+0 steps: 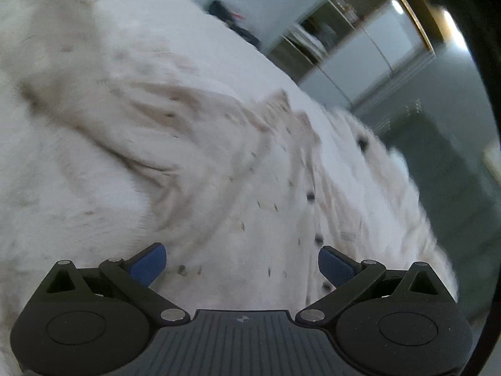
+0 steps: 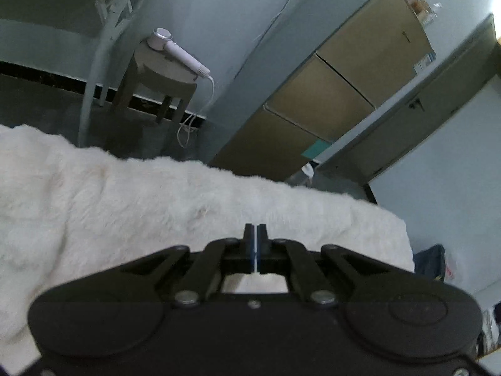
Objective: Fold clothes
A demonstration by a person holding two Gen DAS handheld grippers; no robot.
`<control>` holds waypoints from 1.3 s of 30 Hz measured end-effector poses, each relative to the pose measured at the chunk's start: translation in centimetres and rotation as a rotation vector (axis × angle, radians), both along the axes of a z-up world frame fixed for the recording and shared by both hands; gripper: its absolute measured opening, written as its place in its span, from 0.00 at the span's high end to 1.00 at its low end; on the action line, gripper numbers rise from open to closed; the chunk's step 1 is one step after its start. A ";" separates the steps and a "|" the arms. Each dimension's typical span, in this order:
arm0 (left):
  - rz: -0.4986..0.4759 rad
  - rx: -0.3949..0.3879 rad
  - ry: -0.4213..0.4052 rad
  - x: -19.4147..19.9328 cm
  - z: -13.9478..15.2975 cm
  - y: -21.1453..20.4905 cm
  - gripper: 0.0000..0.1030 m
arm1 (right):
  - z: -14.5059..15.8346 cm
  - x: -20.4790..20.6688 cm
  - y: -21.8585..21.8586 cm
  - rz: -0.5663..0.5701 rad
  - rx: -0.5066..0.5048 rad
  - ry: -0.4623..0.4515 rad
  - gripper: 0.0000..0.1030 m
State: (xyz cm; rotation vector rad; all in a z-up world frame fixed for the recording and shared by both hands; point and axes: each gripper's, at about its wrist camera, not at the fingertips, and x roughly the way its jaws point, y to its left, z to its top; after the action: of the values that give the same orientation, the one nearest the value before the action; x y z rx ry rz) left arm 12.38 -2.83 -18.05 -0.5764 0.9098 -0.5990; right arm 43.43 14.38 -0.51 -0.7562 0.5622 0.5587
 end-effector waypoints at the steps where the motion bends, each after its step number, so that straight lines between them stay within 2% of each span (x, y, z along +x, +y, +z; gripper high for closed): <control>1: 0.022 -0.026 0.018 0.2 -0.2 0.5 0.01 | 0.3 -0.3 0.7 0.015 0.035 0.017 1.00; 3: 0.070 -0.075 0.059 0.6 -0.7 1.5 0.01 | 1.4 -1.1 1.9 0.050 0.110 0.036 1.00; 5: 0.085 -0.076 0.059 0.7 -0.6 1.7 0.01 | 3.4 -2.6 3.0 0.107 0.177 0.045 1.00; 6: 0.091 -0.078 0.060 0.7 -0.6 1.8 0.00 | 3.6 -2.9 3.3 0.113 0.170 0.042 0.96; 7: 0.094 -0.082 0.064 0.8 -0.6 1.9 0.01 | 3.7 -3.0 3.6 0.117 0.146 0.041 0.79; 8: 0.102 -0.094 0.075 0.8 -0.6 2.0 0.01 | 3.4 -2.8 3.5 0.107 0.116 0.049 0.69; 9: 0.116 -0.121 0.098 1.0 -0.9 2.3 0.01 | 2.5 -1.9 2.6 0.052 0.064 0.068 0.58; 10: 0.127 -0.139 0.113 1.0 -1.1 2.5 0.01 | 1.9 -1.1 2.0 0.015 0.061 0.087 0.57; 12: 0.171 -0.174 0.144 1.0 -1.6 3.2 0.01 | 0.2 1.5 -1.7 -0.107 0.092 0.201 0.57; 13: 0.200 -0.182 0.153 0.9 -1.8 3.9 0.01 | -0.4 2.2 -3.0 -0.139 0.113 0.226 0.57; 14: 0.218 -0.179 0.153 0.9 -1.8 4.4 0.01 | -1.6 3.5 -5.7 -0.207 0.162 0.273 0.57; 17: 0.312 -0.145 0.135 0.7 -1.6 5.8 0.01 | -4.1 5.8 -11.2 -0.312 0.287 0.396 0.58; 18: 0.342 -0.137 0.130 0.6 -1.5 6.3 0.01 | -4.9 6.4 -11.8 -0.330 0.307 0.421 0.63; 20: 0.371 -0.135 0.125 0.7 -1.4 6.8 0.01 | -7.5 7.6 -15.0 -0.404 0.378 0.489 0.66; 23: 0.400 -0.129 0.121 0.9 -1.3 7.1 0.01 | -9.9 8.8 -16.6 -0.441 0.470 0.534 0.67; 30: 0.368 -0.126 0.111 1.2 -1.0 6.5 0.01 | -15.0 11.0 -15.6 -0.517 0.517 0.565 0.65; 31: 0.367 -0.127 0.112 1.2 -1.0 6.5 0.01 | -15.7 11.4 -15.4 -0.515 0.529 0.578 0.73; 33: 0.366 -0.134 0.118 1.3 -1.1 6.6 0.01 | -15.3 11.3 -16.1 -0.491 0.591 0.638 0.98; 37: 0.364 -0.144 0.119 1.2 -1.3 6.5 0.01 | -11.9 10.1 -17.9 -0.424 0.688 0.621 0.99; 39: 0.353 -0.152 0.117 0.8 -1.2 6.6 0.01 | -8.4 8.8 -20.3 -0.406 0.755 0.572 0.99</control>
State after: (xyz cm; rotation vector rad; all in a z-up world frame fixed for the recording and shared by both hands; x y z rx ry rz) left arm 13.20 3.79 -19.30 -0.8944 0.8502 -0.3186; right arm 52.26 -5.89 -8.94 0.2525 0.9270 0.5476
